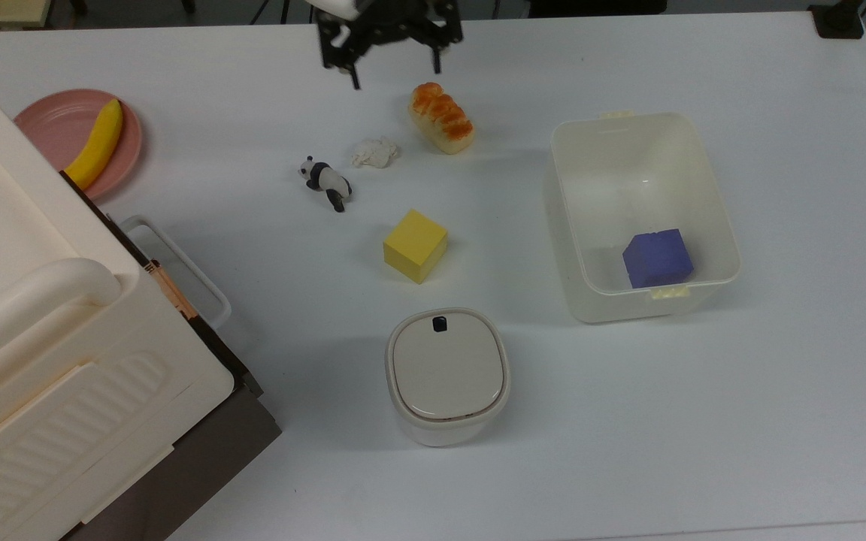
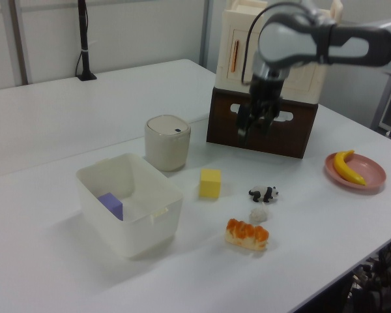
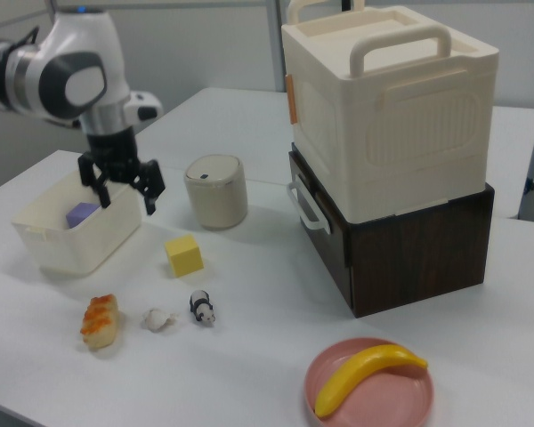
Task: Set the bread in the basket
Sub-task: 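Move the open gripper over the orange bread roll and lower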
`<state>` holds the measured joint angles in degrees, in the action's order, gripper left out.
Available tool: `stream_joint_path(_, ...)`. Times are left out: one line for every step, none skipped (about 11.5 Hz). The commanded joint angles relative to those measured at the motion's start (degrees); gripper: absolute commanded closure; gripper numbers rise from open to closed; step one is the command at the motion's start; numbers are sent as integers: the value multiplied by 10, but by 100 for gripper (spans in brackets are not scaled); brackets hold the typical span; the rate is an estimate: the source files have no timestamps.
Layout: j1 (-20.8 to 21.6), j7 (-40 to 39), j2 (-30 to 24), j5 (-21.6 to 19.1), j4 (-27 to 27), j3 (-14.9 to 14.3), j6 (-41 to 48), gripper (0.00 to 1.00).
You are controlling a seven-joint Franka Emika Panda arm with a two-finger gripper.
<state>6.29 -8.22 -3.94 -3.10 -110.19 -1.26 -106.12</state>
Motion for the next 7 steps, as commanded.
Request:
stream_joint_path(52, -17, -34, 17, -120, 0, -72, 0)
stream_joint_path(71, -16, -21, 22, -134, 0, -80, 0)
stream_joint_path(78, -15, 2, 23, -135, 0, -87, 0)
stream_joint_path(83, -15, 18, 23, -136, 0, -99, 0)
stream_joint_path(83, -15, 21, 25, -138, 0, -109, 0)
stream_joint_path(81, -15, 22, 26, -136, 0, -108, 0)
stream_joint_path(80, -11, 24, 27, -133, -1, -106, 0)
